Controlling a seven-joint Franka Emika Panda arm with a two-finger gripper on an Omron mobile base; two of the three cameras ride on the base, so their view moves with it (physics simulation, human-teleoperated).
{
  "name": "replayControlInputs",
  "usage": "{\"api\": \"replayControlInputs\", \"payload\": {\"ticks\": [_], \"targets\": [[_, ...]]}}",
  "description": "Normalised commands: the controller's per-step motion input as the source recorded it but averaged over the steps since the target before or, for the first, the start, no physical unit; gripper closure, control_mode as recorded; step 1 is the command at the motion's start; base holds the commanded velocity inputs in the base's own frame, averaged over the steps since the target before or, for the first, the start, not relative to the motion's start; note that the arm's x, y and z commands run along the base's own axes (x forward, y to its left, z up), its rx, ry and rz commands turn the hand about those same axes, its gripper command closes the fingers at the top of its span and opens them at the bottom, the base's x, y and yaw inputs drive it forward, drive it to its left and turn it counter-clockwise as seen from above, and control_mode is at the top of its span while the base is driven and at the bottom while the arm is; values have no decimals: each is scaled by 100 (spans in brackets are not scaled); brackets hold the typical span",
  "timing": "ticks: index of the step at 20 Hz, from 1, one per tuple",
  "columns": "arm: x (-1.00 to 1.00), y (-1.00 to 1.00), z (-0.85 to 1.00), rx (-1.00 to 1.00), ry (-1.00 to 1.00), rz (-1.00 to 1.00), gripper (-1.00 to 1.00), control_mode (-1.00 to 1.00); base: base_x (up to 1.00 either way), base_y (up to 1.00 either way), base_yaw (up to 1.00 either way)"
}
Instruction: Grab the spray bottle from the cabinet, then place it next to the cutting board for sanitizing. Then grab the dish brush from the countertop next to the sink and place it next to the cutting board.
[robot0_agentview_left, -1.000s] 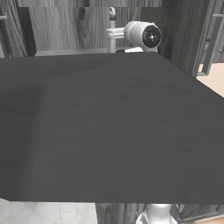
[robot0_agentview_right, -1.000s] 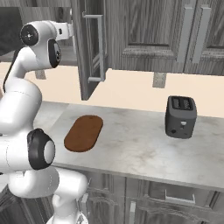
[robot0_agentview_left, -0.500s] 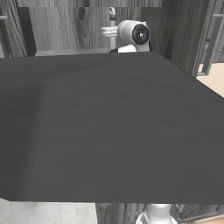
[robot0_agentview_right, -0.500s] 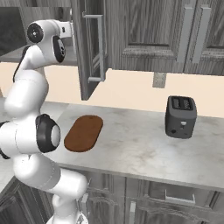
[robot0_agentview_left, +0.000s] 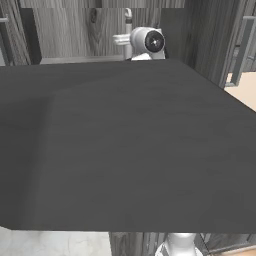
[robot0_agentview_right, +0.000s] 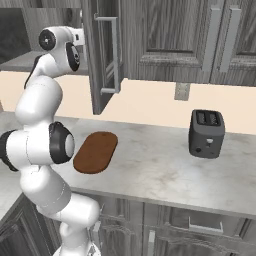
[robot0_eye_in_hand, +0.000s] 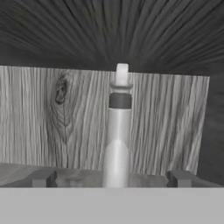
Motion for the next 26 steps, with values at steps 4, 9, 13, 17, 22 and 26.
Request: {"api": "replayControlInputs", "payload": {"ticks": [4,9,13,17,22,26], "targets": [[26,0,0,0,0,0,-100,-100,0,0,0],[31,0,0,0,0,0,-100,-100,0,0,0],[35,0,0,0,0,0,-100,-100,0,0,0],[37,0,0,0,0,0,-100,-100,0,0,0],[38,0,0,0,0,0,-100,-100,0,0,0],[30,0,0,0,0,0,-100,-100,0,0,0]]}}
